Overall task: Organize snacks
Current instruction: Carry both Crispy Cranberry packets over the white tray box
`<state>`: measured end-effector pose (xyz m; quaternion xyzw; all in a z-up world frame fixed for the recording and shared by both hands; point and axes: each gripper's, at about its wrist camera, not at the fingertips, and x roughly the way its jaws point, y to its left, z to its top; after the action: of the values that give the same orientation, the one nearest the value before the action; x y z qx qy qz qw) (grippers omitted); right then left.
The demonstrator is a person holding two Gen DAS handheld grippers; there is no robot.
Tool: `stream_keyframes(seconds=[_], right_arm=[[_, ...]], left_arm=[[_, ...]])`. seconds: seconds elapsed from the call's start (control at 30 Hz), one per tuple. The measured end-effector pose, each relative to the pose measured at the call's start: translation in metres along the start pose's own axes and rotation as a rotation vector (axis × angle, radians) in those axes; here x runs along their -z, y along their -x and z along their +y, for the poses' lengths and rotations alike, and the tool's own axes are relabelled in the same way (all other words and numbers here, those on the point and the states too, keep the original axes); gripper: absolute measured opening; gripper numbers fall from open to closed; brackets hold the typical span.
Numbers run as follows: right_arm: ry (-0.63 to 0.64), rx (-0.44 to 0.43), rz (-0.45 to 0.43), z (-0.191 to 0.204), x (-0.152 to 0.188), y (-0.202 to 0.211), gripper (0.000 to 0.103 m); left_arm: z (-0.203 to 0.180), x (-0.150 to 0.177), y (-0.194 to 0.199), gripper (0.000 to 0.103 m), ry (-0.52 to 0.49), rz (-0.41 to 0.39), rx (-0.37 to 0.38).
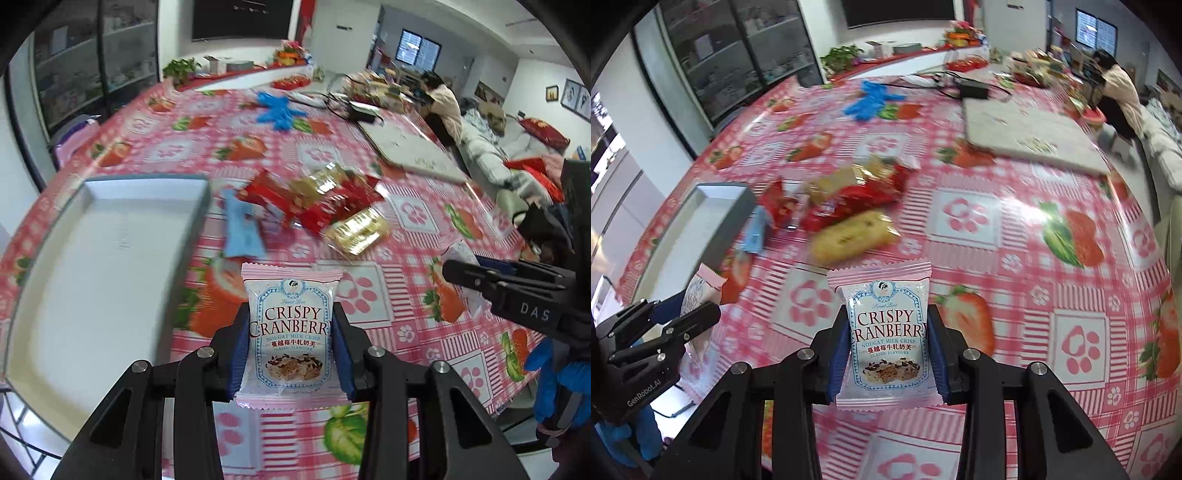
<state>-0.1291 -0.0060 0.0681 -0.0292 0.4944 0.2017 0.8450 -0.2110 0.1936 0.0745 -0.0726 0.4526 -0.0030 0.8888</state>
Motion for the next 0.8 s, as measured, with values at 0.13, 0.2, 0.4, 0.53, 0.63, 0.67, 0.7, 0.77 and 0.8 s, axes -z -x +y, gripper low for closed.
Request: stream_keyframes(seconds=[0.13, 0.2, 0.4, 0.53, 0.63, 0.67, 0.7, 0.77, 0.8], right_arm=[[0.050, -0.028, 0.000, 0.033, -0.011, 0.000, 0.040], [0.077, -0.041, 0.000, 0.050, -0.016, -0.002, 0.040], [0.179, -0.095, 0.017, 0.114, -0.033, -0.016, 0.040], [0.248, -0.132, 0.027, 0.161, -0.043, -0.029, 0.040], [0.290, -0.159, 0.039, 0.196, -0.048, -0.042, 0.040], [0.298, -0.164, 0.044, 0.203, -0.049, -0.046, 0.040], [0.310, -0.175, 0.051, 0.214, -0.050, -0.050, 0.040], [0.328, -0.188, 0.062, 0.230, -0.052, -0.056, 0.040], [0.334, -0.195, 0.070, 0.238, -0.053, -0.061, 0.040]], left_arm=[[0.028, -0.002, 0.014, 0.044, 0.036, -0.028, -0.019], [0.047, -0.004, 0.019, 0.044, 0.065, -0.045, -0.046], [0.117, -0.004, 0.031, 0.044, 0.184, -0.069, -0.110], [0.151, 0.004, 0.031, 0.044, 0.229, -0.069, -0.156], [0.171, 0.011, 0.024, 0.044, 0.270, -0.048, -0.168], [0.176, 0.014, 0.023, 0.044, 0.278, -0.044, -0.169], [0.181, 0.016, 0.021, 0.044, 0.286, -0.038, -0.171], [0.188, 0.020, 0.019, 0.044, 0.296, -0.032, -0.171], [0.192, 0.022, 0.017, 0.044, 0.302, -0.028, -0.167]])
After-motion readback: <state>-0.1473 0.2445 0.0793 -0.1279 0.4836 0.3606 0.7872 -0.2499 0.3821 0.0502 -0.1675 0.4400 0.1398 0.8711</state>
